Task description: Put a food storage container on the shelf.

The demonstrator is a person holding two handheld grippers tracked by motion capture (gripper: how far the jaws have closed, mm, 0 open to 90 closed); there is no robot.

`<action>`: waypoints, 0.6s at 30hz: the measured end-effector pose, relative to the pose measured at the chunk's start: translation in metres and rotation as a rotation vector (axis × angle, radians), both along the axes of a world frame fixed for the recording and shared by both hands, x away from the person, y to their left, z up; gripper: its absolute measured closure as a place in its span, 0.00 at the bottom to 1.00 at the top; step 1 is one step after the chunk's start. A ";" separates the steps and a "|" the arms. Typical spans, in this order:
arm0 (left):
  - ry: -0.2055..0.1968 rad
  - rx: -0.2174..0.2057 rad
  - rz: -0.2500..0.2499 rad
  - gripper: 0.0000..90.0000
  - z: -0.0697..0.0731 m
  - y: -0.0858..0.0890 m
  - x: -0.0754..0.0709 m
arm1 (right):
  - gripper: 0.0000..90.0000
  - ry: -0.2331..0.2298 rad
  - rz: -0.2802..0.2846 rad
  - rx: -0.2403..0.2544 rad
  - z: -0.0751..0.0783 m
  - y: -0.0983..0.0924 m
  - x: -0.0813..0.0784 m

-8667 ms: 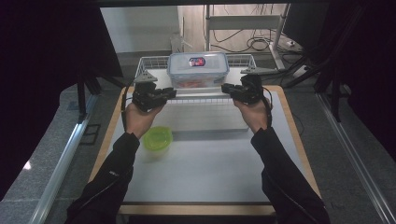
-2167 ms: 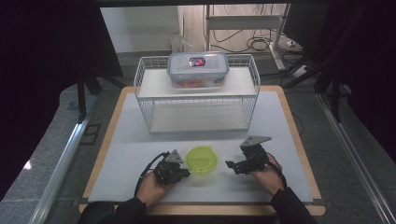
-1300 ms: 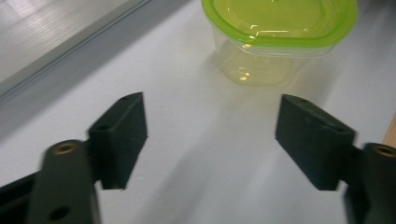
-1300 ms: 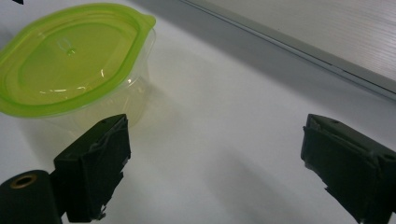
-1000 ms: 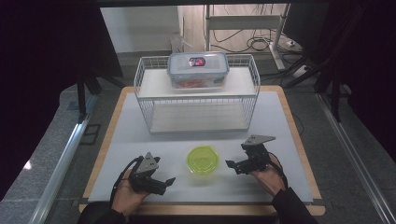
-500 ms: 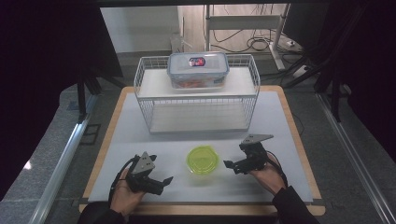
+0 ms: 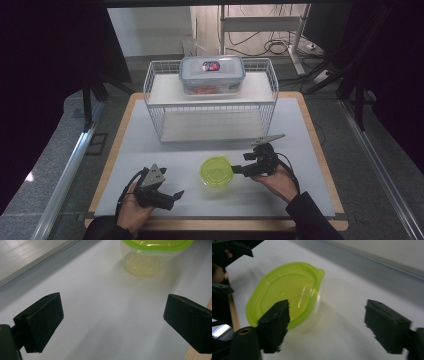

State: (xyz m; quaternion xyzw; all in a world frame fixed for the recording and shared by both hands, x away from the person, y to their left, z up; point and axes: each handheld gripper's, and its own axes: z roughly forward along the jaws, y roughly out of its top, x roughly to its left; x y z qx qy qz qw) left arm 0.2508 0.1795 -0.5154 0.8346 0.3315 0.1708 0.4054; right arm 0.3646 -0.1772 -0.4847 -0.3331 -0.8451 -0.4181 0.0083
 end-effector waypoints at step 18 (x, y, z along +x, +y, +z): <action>0.009 0.010 -0.016 0.04 -0.002 -0.003 0.000 | 0.68 0.184 0.021 0.076 -0.008 0.021 0.024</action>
